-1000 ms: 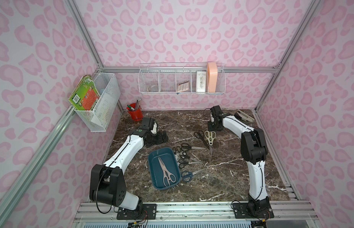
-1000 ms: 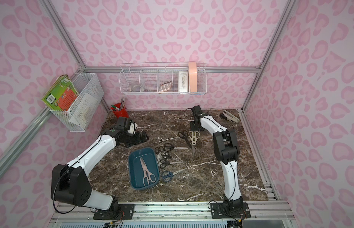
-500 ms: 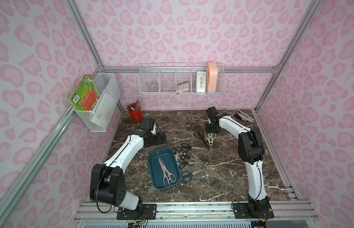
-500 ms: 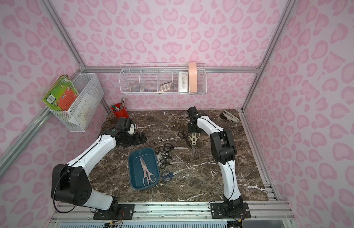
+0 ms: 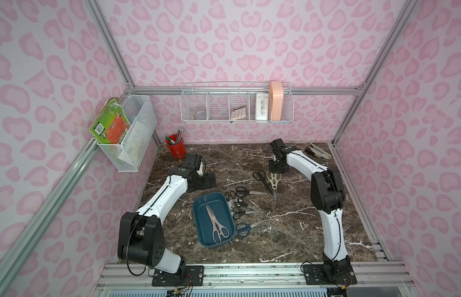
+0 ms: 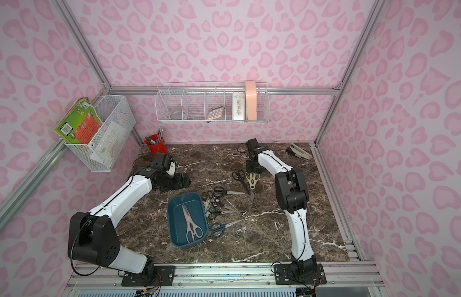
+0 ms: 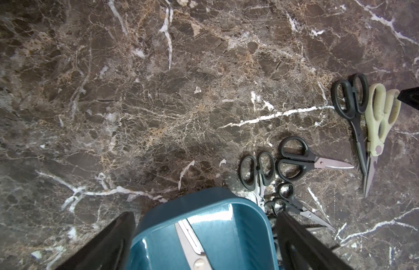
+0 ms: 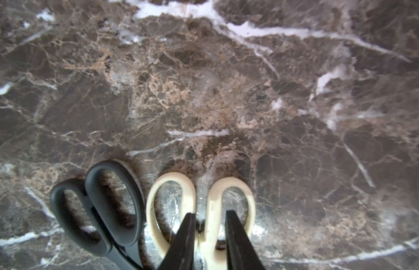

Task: Put the scissors into the storage box
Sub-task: Pick up the scissors from the center of the board.

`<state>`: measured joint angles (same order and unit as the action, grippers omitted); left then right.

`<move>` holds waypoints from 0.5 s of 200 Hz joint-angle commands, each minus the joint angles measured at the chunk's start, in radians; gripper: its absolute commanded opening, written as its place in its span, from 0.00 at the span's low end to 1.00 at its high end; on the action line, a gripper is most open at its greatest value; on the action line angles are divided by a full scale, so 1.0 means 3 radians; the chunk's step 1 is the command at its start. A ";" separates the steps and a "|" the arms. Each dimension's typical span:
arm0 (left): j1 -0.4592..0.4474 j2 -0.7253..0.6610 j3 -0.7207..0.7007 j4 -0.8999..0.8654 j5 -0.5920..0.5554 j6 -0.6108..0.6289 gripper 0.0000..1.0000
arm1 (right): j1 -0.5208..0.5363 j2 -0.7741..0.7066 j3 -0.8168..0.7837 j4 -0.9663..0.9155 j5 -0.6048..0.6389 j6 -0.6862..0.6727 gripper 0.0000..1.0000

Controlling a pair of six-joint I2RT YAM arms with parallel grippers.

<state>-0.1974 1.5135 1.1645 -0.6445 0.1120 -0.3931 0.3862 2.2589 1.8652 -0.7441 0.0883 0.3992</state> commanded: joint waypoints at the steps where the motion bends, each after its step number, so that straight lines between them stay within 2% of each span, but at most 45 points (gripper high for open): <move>1: 0.0004 -0.0018 0.0016 -0.0033 -0.0061 0.0038 0.99 | 0.0001 0.0041 0.0026 -0.0066 -0.0024 0.0049 0.26; 100: 0.0009 -0.0029 0.0015 -0.0045 -0.0107 0.0042 0.99 | -0.0001 0.0089 -0.0043 -0.0036 0.0003 0.0069 0.22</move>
<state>-0.1963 1.5085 1.1645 -0.6445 0.0887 -0.3897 0.3866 2.2868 1.8538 -0.7471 0.0898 0.4141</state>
